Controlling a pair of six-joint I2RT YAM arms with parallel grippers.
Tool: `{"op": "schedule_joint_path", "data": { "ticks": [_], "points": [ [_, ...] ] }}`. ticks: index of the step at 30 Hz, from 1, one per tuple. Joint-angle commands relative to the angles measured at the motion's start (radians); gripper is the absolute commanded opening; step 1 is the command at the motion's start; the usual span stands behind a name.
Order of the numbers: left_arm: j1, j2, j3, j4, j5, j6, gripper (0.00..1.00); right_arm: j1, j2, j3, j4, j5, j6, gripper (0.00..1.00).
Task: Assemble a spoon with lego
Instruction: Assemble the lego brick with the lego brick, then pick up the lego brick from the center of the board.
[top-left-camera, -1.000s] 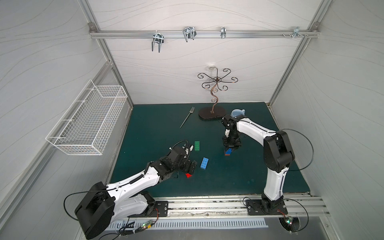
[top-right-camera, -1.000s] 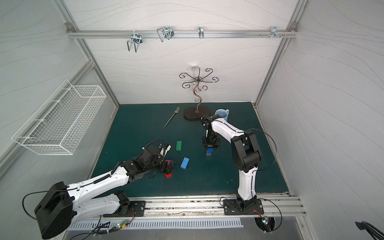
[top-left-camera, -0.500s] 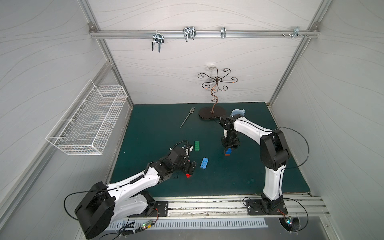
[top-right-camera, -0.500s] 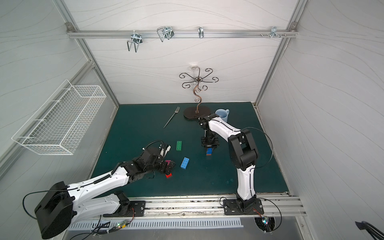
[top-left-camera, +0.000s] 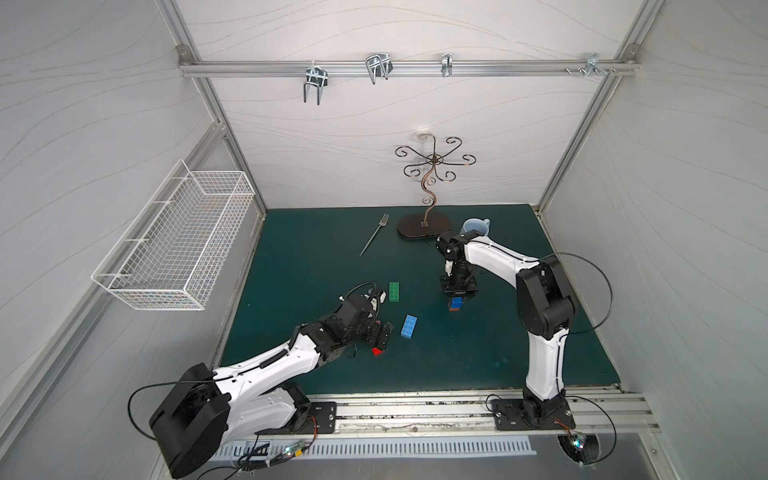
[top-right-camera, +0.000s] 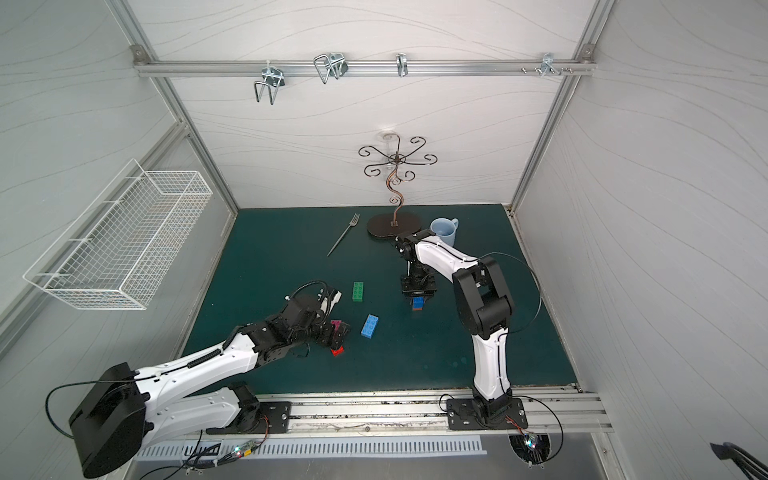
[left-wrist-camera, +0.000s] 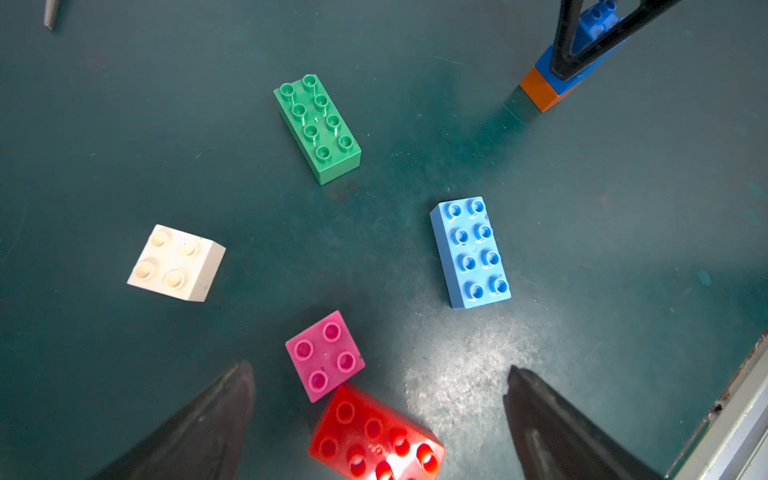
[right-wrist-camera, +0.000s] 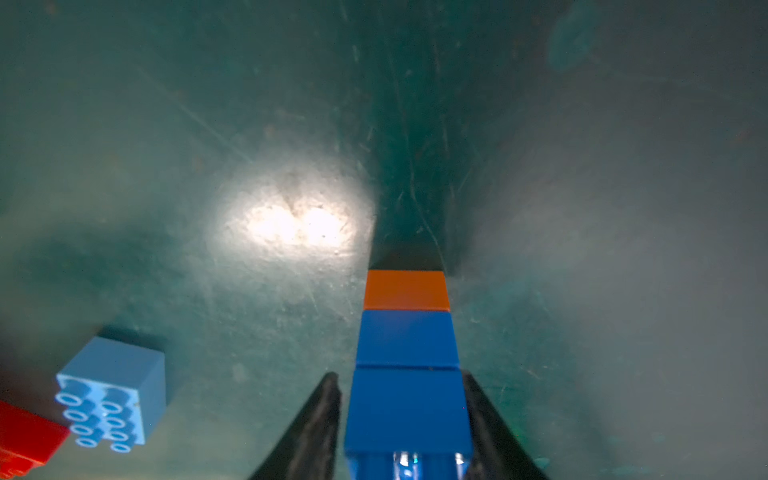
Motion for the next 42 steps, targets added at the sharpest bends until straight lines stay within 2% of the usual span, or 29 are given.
{"op": "schedule_joint_path", "data": {
  "ticks": [1,6,10,14,22,30,36,42],
  "points": [
    [-0.008,-0.02,0.0,0.039,-0.017,0.007,0.99,-0.003,-0.025,0.013,0.001,-0.015,0.0,0.53],
    [-0.017,-0.014,0.014,0.021,-0.018,0.008,0.99,-0.006,-0.06,0.027,-0.017,-0.008,-0.009,0.65],
    [-0.032,0.016,0.057,-0.028,-0.024,0.011,0.99,-0.012,-0.11,0.002,-0.01,-0.006,-0.013,0.69],
    [-0.059,0.084,0.133,-0.101,-0.05,0.008,0.98,-0.032,-0.202,-0.05,0.033,-0.036,-0.009,0.71],
    [-0.079,0.247,0.295,-0.177,-0.033,0.002,0.95,-0.132,-0.342,-0.164,0.124,-0.115,-0.013,0.71],
    [-0.115,0.441,0.461,-0.22,0.025,0.014,0.92,-0.215,-0.39,-0.235,0.163,-0.173,-0.043,0.71],
    [-0.122,0.583,0.58,-0.32,0.026,0.022,0.91,-0.268,-0.427,-0.273,0.172,-0.189,-0.067,0.71],
    [-0.123,0.643,0.609,-0.39,0.006,0.01,0.87,-0.302,-0.448,-0.299,0.182,-0.198,-0.08,0.71]
  ]
}}
